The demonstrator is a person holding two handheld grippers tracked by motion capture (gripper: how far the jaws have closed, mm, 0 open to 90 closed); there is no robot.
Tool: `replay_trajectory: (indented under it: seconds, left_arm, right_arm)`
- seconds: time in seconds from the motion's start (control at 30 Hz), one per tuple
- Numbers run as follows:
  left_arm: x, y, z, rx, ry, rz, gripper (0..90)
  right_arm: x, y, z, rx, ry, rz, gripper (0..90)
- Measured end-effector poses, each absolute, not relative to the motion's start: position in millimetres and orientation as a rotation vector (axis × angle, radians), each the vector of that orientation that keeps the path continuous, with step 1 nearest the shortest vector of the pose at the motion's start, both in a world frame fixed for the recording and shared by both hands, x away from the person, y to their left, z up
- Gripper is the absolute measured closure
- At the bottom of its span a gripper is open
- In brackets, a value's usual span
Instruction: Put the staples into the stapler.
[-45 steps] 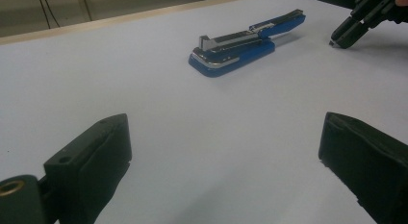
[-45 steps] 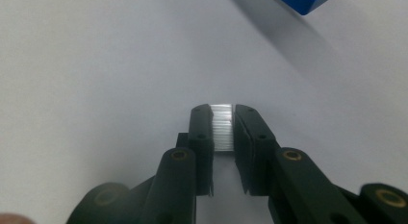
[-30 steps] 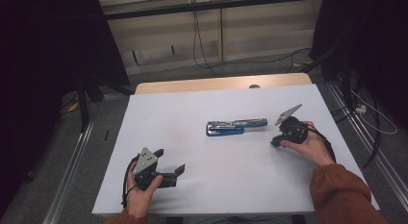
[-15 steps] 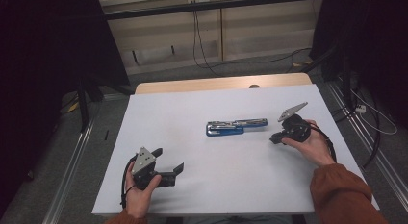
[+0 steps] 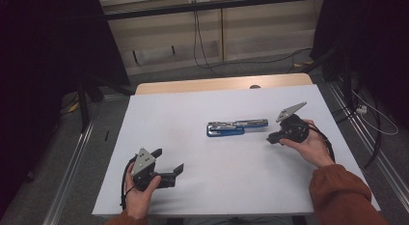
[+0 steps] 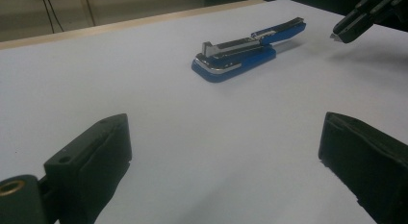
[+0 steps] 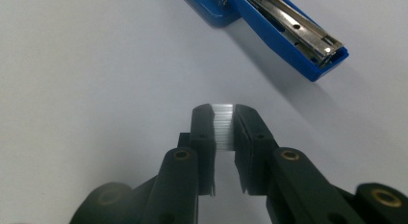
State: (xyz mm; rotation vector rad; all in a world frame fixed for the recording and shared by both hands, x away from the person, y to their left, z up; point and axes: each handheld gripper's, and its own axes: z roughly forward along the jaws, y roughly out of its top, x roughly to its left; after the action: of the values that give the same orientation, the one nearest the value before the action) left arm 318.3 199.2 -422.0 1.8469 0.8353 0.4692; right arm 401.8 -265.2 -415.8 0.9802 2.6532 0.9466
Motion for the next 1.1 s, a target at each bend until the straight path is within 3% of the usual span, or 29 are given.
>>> replay_trajectory:
  seconds: [1.1]
  left_arm:
    - [320.8, 199.7, -422.3, 1.847, 0.839, 0.466, 4.8]
  right_arm:
    - [424.4, -228.3, -392.0, 0.919, 2.604, 1.017, 79.3]
